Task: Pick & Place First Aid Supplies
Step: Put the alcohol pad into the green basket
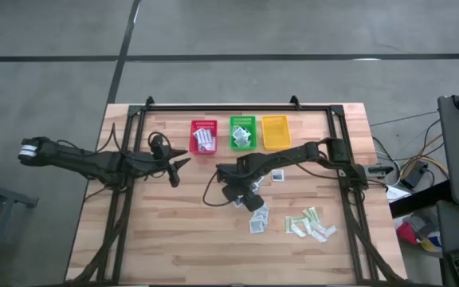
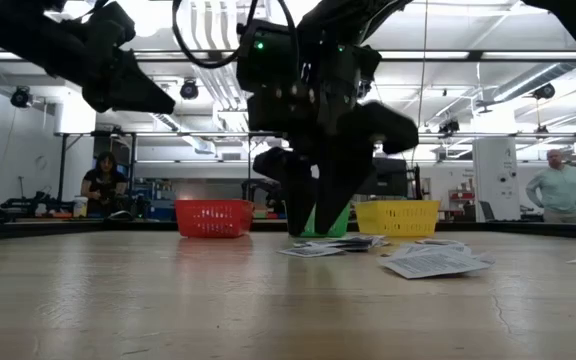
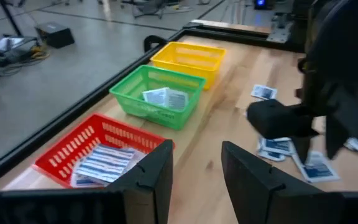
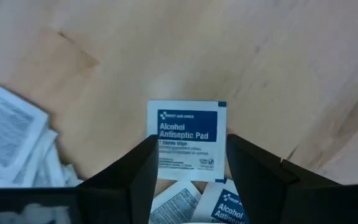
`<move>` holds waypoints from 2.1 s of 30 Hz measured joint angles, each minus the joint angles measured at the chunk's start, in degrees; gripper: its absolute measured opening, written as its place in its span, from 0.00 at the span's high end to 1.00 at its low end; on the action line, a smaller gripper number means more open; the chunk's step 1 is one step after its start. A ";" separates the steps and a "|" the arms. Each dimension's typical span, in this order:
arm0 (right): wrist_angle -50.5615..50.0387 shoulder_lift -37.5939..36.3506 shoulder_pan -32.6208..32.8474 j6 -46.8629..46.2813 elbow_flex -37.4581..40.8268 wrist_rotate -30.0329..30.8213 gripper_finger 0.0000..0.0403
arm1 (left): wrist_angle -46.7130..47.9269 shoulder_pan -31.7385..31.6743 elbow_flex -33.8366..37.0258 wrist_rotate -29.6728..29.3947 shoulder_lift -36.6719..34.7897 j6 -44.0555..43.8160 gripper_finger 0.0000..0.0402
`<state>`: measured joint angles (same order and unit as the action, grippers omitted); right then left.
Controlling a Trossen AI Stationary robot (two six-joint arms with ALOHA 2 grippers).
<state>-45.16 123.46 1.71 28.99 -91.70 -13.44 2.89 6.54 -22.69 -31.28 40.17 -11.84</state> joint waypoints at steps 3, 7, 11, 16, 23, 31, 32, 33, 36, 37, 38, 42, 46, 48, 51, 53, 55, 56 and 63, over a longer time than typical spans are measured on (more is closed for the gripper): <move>0.08 0.89 0.34 -0.48 0.04 3.59 0.54 | -0.52 0.17 2.66 1.08 -1.84 -0.66 0.67; 0.45 1.02 0.26 -2.25 -0.27 4.66 0.54 | -5.69 0.20 6.10 7.49 -4.04 -1.73 0.67; 0.54 1.02 0.20 -2.29 -0.44 4.63 0.56 | -6.13 0.21 8.30 10.50 -5.09 -1.75 0.67; 0.07 1.29 0.43 -2.49 -0.44 4.63 0.59 | -6.34 0.27 9.80 12.96 -5.12 -1.72 0.67; -2.09 4.08 1.56 -3.16 -1.03 4.77 0.65 | -6.29 0.27 11.79 15.87 -5.18 -1.75 0.67; -1.65 3.81 1.58 -5.04 -0.86 4.93 0.74 | -6.33 0.27 11.70 16.02 -5.19 -1.51 0.67; -1.65 3.83 1.58 -5.06 -0.85 4.93 0.75 | -6.33 0.27 11.70 16.04 -5.17 -1.49 0.67; -1.68 3.87 1.59 -5.08 -0.83 4.93 0.77 | -6.31 0.27 11.70 16.04 -5.17 -1.49 0.67; -1.76 3.60 1.60 -6.29 -0.79 4.91 0.80 | -6.33 0.27 11.70 16.37 -5.17 -1.47 0.67; -1.76 3.41 1.60 -6.48 -0.73 4.87 0.81 | -6.31 0.27 11.70 16.55 -5.17 -1.46 0.67; -1.71 3.24 1.60 -6.55 -0.68 4.84 0.82 | -6.32 0.27 11.70 16.81 -5.17 -1.46 0.67; -0.67 1.94 1.63 -6.86 -0.39 4.74 0.85 | -6.31 0.27 11.70 16.96 -5.17 -1.41 0.67; -0.26 1.60 1.69 -8.97 -0.31 4.23 0.89 | -6.31 0.27 11.70 16.96 -5.17 -1.36 0.67; -0.24 1.55 1.67 -9.16 -0.44 3.90 0.91 | -6.31 0.27 11.70 16.96 -5.17 -1.35 0.67; 0.02 1.48 1.63 -9.21 -1.59 3.84 0.94 | -6.31 0.27 11.70 16.94 -5.17 -1.33 0.67; 0.12 1.39 1.56 -9.20 -2.62 3.87 0.95 | -6.31 0.27 11.70 16.96 -5.17 -1.34 0.67; 0.29 1.37 1.48 -9.20 -3.61 3.95 0.97 | -6.31 0.27 11.70 16.94 -5.17 -1.36 0.67; 0.30 1.37 1.45 -9.18 -4.03 3.95 0.98 | -6.31 0.27 11.70 16.93 -5.17 -1.36 0.67; -1.45 1.33 0.65 -9.07 -8.07 2.36 0.98 | -6.31 0.27 11.70 16.93 -5.17 -1.38 0.67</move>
<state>-46.60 124.79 2.36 19.92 -99.77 -11.09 -3.42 6.81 -10.98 -14.35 35.00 -13.21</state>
